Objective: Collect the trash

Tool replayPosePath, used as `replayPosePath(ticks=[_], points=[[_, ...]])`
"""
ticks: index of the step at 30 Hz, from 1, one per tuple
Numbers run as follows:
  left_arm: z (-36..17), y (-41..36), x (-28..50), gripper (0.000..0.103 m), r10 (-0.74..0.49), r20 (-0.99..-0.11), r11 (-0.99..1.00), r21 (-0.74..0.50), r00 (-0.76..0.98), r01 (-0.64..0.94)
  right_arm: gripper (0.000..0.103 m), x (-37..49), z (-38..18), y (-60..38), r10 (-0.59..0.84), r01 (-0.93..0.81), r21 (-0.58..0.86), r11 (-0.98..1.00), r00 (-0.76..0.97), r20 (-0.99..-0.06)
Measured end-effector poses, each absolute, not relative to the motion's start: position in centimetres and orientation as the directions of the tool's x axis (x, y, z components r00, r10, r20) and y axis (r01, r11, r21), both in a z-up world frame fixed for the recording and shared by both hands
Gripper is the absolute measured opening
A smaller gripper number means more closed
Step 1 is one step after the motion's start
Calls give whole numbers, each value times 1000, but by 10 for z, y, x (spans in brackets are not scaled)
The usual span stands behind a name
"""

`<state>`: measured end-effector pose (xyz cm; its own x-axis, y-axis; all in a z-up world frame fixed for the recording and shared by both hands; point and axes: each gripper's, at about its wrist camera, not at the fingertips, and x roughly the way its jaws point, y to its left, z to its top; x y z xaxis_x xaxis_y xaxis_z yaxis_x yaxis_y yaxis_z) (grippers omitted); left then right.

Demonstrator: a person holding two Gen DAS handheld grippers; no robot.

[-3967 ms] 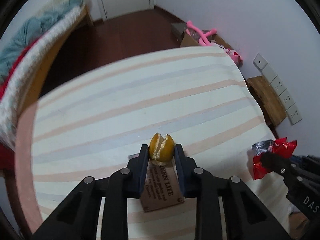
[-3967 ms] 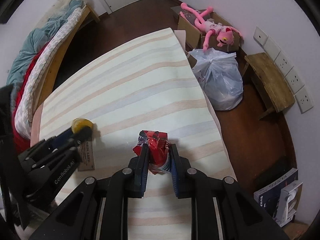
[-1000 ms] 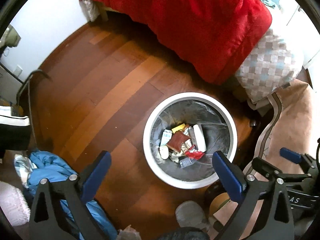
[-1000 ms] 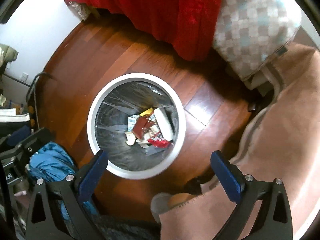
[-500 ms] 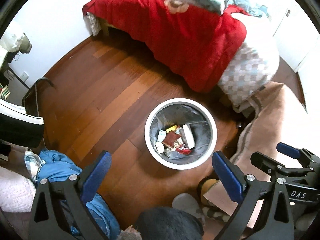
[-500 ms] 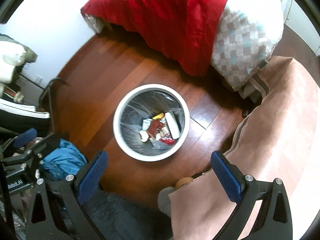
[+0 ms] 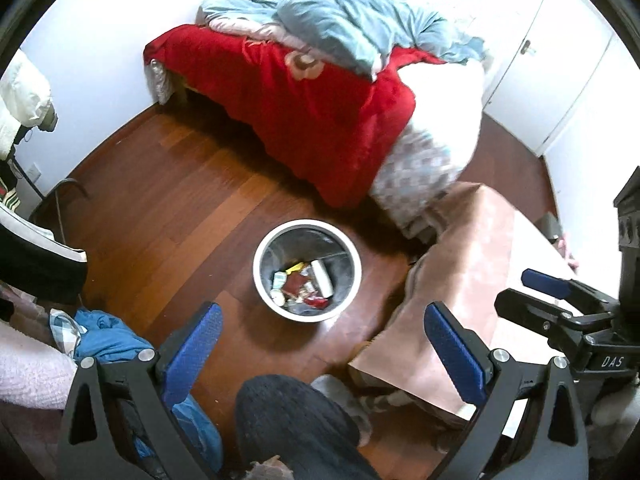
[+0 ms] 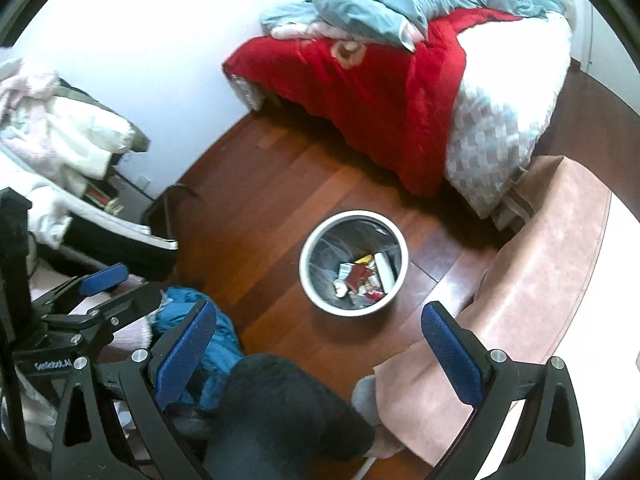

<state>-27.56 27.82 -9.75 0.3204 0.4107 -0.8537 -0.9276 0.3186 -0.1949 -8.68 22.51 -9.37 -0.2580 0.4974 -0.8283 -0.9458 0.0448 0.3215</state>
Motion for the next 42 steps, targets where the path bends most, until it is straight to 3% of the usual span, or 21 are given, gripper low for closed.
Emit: replayPosePath(ticks=[15,42], points=[[-38,242,-287,103,403,-803,361,-301,439,-882,103,-93,-15,178,514,-930,364,-50,-336,-789],[-38,231,-285,103,423,-797,336,-303,431,-892,103,-96,-10,175,493,-934,353,-57,-334,-804]])
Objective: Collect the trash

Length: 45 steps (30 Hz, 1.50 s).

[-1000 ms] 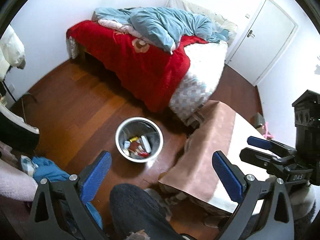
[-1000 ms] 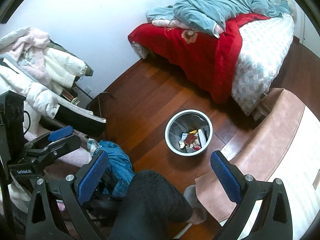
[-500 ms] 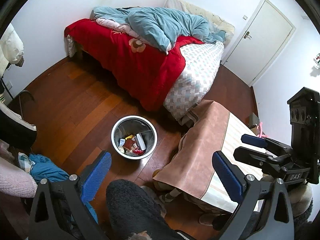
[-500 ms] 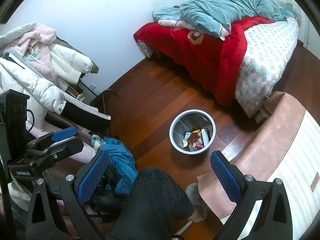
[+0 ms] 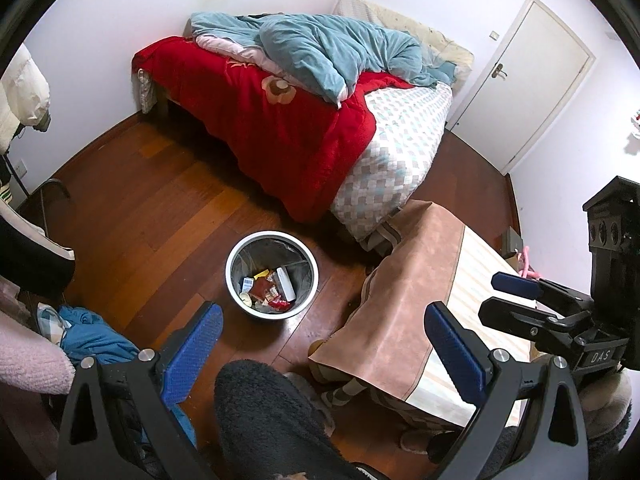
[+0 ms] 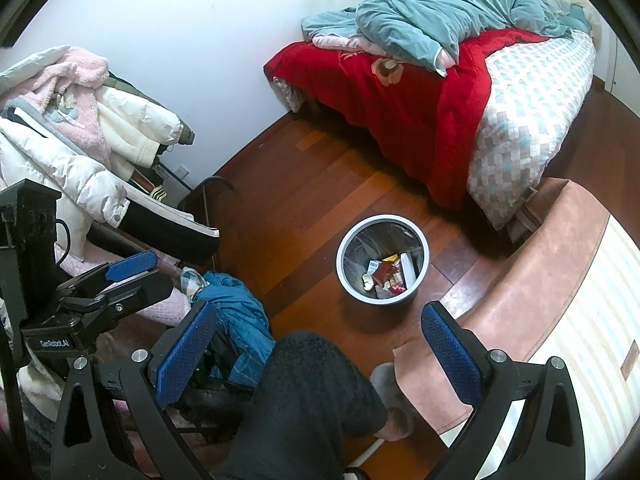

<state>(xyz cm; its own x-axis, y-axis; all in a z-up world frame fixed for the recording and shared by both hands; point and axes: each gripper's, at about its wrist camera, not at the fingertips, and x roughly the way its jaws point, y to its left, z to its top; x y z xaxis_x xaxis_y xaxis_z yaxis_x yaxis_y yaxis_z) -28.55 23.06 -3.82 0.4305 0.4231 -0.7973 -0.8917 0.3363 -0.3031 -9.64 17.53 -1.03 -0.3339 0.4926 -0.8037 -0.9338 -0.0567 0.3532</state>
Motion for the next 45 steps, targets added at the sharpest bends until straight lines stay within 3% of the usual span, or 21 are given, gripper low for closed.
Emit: replayPosePath(ticks=[45], points=[[-37,228,-291,103,415,-795,342,-315,443,-886,103,-114,-13,179,471,-930,356,-93,-356,-807]])
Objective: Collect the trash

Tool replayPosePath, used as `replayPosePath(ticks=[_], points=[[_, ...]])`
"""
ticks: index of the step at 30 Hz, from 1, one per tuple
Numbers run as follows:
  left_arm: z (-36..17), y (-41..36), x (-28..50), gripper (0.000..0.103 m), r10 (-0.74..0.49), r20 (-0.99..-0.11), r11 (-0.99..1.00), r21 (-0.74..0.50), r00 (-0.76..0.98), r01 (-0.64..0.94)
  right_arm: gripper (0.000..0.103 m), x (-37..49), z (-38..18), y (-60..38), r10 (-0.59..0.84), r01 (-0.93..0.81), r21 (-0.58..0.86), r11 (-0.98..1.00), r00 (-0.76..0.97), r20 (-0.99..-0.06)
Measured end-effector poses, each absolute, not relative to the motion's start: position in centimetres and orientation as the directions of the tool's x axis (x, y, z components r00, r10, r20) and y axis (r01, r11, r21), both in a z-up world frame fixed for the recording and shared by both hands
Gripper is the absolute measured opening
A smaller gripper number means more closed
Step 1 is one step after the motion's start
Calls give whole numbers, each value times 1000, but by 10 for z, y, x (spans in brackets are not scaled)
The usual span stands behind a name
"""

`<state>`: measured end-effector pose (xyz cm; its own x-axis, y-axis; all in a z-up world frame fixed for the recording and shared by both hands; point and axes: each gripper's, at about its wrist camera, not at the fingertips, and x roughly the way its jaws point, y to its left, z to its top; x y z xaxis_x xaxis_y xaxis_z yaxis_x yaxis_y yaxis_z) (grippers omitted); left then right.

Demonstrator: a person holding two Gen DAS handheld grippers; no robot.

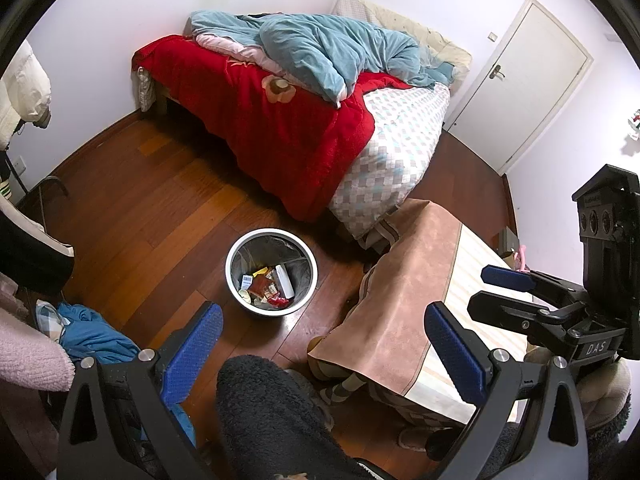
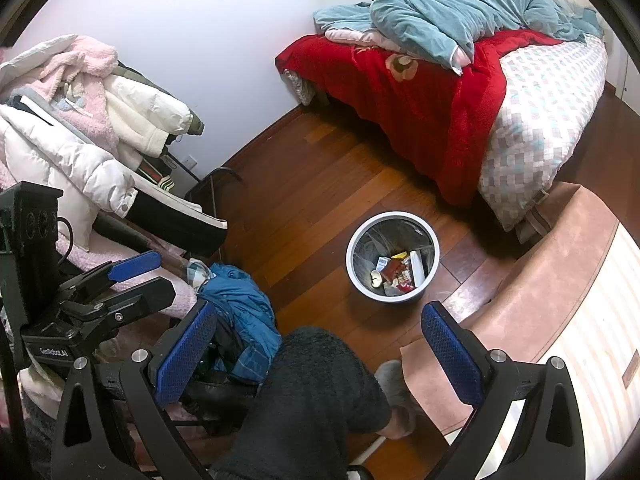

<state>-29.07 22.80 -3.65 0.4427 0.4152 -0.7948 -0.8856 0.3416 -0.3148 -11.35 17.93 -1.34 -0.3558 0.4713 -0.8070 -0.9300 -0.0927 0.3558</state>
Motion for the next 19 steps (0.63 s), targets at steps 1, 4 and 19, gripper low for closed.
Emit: replayPosePath(ticks=[1,4,19], points=[[-37,228,-291,103,415,-795,342,-315,443,-886,103,-114,-13,180,472,-930,357,-93,-357,-806],[-37,228,-291,103,414,-796,342,-313,442,-886,103,-114,-13,180,473,-930,356,-94,-356,-806],[-37,227,-294,103,418,-788,334,-329,452,-883,103,-115,-12,176,468,-928,357,-109,-365,-805]])
